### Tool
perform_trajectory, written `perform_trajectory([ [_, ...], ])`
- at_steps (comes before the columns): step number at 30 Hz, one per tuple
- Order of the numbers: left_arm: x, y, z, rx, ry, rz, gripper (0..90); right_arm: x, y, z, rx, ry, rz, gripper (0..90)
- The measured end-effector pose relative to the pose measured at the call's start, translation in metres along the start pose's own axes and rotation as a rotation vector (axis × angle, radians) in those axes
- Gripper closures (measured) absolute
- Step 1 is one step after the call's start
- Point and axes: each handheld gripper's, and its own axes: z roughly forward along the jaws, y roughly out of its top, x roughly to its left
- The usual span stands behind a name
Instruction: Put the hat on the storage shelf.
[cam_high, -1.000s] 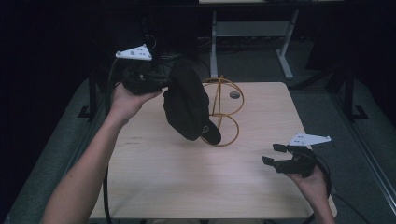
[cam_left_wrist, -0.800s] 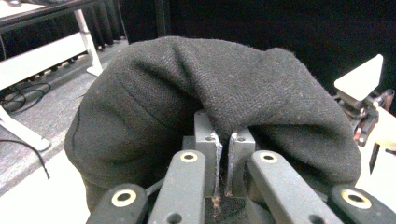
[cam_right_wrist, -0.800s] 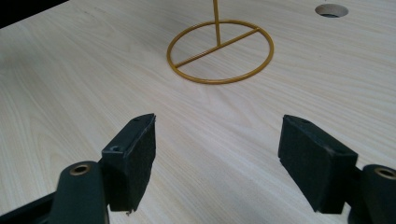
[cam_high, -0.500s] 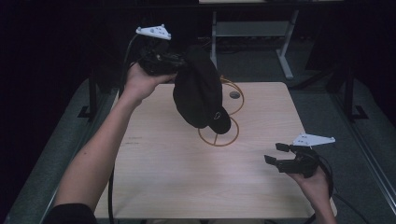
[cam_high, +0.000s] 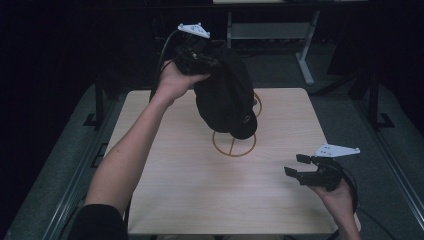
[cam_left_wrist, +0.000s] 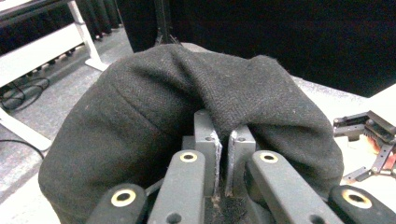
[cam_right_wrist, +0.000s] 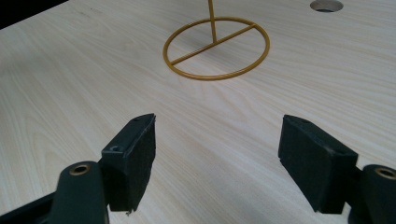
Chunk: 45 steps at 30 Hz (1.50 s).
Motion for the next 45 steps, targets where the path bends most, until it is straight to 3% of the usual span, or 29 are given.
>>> perform_trajectory([
  [21, -0.003, 0.009, 0.053, 0.064, -0.023, -0.055, 84.7, -0.001, -0.001, 0.002, -0.001, 0.009, 0.007, 27.2],
  [24, -0.002, 0.01, 0.062, 0.065, -0.03, -0.075, 81.1, -0.001, -0.001, 0.003, 0.002, 0.009, 0.006, 27.2],
  [27, 0.0, 0.009, 0.077, 0.114, -0.015, -0.095, 72.7, -0.001, -0.001, 0.004, 0.005, 0.015, 0.005, 27.2],
  [29, 0.001, 0.009, 0.079, 0.116, -0.017, -0.096, 71.3, -0.001, -0.001, 0.004, 0.009, 0.016, 0.002, 27.2],
  [30, 0.0, 0.009, 0.081, 0.12, -0.003, -0.094, 65.0, -0.001, -0.002, 0.004, 0.01, 0.018, 0.003, 27.1],
  [35, -0.002, 0.008, 0.08, 0.138, 0.009, -0.072, 55.6, -0.001, -0.003, 0.002, 0.003, 0.022, 0.013, 27.1],
  [45, -0.003, 0.005, 0.064, 0.135, 0.017, -0.061, 48.2, 0.002, -0.004, 0.008, 0.028, 0.015, 0.006, 26.1],
])
